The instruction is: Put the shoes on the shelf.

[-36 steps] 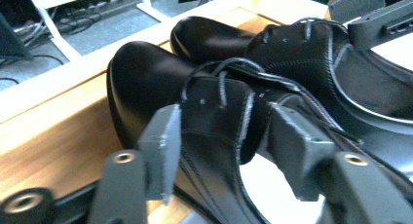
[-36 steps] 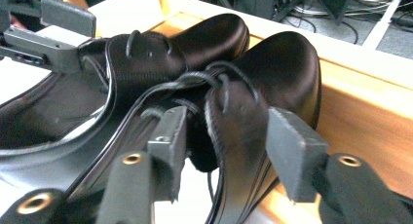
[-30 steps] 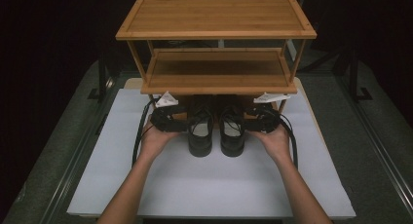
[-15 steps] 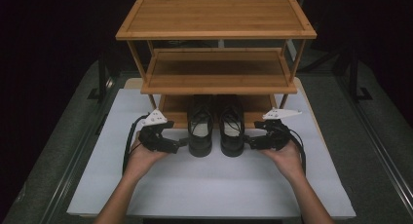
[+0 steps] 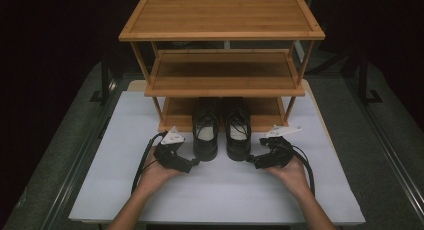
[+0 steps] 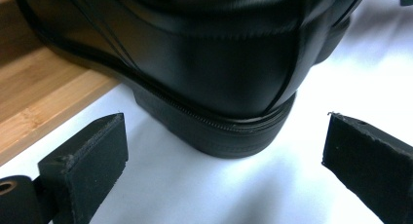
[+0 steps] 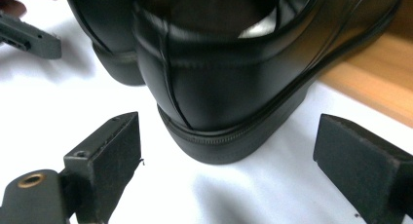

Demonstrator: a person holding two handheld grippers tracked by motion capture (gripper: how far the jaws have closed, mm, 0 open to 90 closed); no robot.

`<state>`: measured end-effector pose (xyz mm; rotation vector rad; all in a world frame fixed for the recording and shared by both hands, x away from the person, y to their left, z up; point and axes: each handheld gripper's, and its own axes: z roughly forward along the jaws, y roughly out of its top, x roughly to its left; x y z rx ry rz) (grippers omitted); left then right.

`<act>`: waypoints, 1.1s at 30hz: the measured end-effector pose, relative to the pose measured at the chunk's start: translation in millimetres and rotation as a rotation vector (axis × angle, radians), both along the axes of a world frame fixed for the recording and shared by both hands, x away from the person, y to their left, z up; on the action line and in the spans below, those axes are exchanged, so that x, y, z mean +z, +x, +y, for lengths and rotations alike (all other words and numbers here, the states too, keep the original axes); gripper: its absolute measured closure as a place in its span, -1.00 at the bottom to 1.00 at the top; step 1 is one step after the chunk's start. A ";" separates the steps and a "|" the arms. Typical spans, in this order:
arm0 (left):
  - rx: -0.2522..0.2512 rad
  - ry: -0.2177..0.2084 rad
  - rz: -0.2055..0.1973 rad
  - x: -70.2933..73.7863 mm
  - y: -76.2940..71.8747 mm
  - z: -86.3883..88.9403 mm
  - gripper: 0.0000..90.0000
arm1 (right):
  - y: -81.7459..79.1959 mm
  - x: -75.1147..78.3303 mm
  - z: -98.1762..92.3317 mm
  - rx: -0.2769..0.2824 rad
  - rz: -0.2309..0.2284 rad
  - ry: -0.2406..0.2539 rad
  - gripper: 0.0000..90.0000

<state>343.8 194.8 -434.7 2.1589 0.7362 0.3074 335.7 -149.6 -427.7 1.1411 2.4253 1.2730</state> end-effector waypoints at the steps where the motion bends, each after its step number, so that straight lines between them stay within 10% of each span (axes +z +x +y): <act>1: -0.001 0.006 0.008 -2.5 0.7 -1.6 -0.95 | 1.3 -3.1 2.1 0.001 0.005 -0.017 -0.81; 11: -0.025 0.073 0.001 -18.0 11.7 -16.4 -0.85 | 11.0 -28.5 23.4 0.020 0.025 -0.090 -0.81; 33: -0.017 0.074 -0.012 -4.4 11.4 -29.1 -0.67 | 7.3 -17.0 32.3 0.002 -0.033 -0.053 -0.54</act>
